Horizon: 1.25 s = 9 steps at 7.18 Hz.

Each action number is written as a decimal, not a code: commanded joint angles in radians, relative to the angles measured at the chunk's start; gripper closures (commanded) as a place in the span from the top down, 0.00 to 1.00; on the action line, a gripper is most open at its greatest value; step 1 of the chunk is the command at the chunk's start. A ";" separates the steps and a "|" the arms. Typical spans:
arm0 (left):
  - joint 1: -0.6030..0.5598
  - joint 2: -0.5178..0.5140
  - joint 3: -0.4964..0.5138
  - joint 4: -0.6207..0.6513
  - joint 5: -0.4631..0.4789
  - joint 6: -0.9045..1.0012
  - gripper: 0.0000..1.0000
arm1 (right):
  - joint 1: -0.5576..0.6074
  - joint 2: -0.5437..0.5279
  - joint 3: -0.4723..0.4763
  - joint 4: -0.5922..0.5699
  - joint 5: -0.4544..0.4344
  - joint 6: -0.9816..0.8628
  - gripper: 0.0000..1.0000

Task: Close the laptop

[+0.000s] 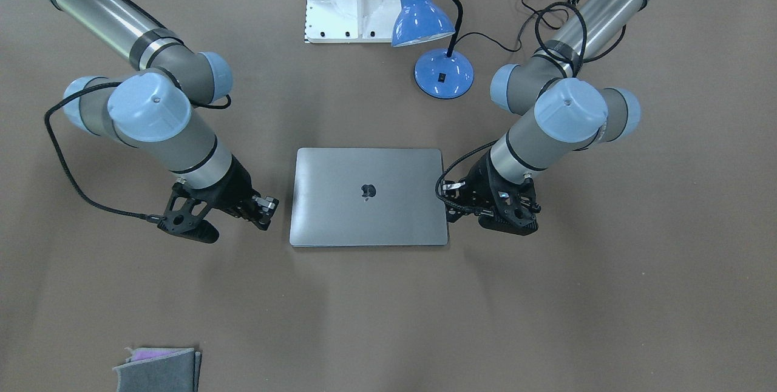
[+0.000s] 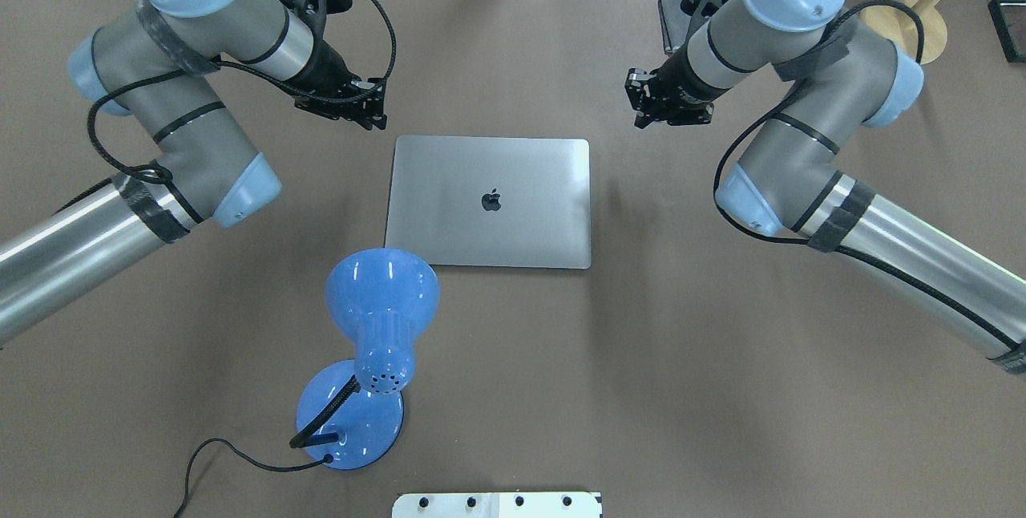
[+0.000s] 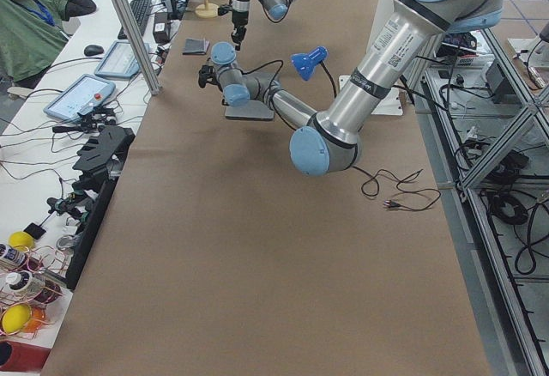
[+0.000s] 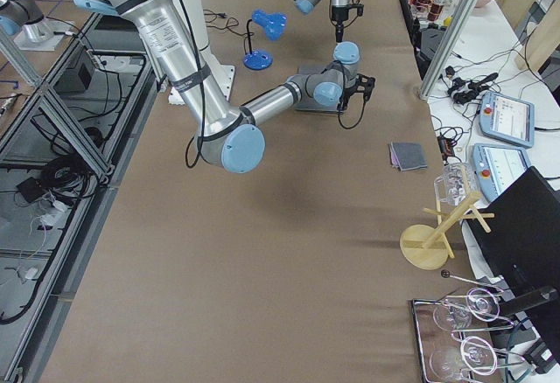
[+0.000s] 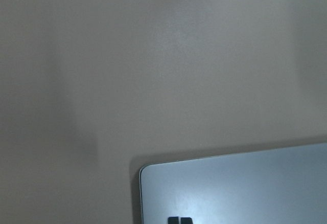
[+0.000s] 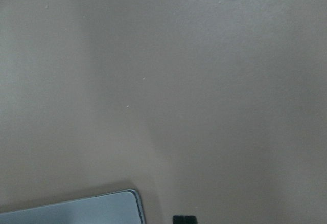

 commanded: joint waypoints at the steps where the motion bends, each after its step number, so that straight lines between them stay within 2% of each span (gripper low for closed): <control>1: -0.098 0.102 -0.188 0.223 -0.070 0.195 0.98 | 0.084 -0.113 0.071 -0.005 0.002 -0.113 0.99; 3: -0.200 0.226 -0.320 0.438 -0.080 0.524 0.98 | 0.150 -0.215 0.072 -0.005 0.019 -0.323 1.00; 4: -0.276 0.288 -0.344 0.498 -0.080 0.680 0.98 | 0.184 -0.276 0.074 -0.005 0.022 -0.437 1.00; 6: -0.413 0.406 -0.344 0.538 -0.078 0.932 0.98 | 0.328 -0.410 0.075 -0.004 0.112 -0.708 1.00; 8: -0.540 0.497 -0.336 0.572 -0.078 1.138 0.98 | 0.455 -0.546 0.063 -0.007 0.126 -0.992 1.00; 9: -0.591 0.506 -0.333 0.648 -0.071 1.294 0.98 | 0.509 -0.585 0.063 -0.037 0.119 -1.089 1.00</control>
